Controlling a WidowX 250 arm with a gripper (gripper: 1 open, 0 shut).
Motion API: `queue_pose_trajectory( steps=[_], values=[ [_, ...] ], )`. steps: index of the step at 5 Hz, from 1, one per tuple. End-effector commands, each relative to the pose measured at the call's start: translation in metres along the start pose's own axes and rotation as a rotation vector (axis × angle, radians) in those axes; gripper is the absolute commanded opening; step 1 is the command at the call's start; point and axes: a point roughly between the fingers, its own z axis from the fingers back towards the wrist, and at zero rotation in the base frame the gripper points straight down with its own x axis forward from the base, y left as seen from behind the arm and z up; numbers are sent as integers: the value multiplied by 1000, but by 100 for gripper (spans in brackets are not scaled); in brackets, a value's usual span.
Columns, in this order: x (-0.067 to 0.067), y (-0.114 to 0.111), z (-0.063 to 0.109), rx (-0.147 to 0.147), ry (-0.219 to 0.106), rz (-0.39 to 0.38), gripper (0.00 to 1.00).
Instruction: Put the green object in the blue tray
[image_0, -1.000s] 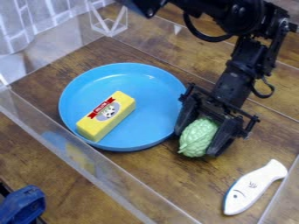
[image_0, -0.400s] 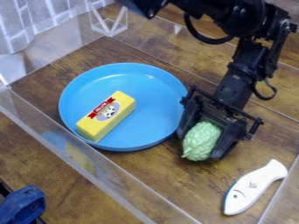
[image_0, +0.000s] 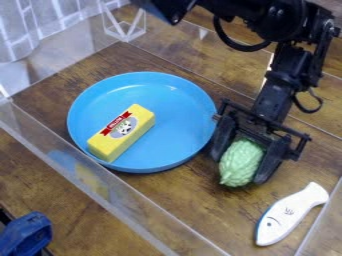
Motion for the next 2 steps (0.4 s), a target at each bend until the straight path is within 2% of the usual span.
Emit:
queue_pose_trajectory(
  steps=[1, 2],
  values=[
    [-5, -11, 14, 16, -69, -48, 0],
    [1, -13, 8, 39, -69, -75, 0]
  ],
)
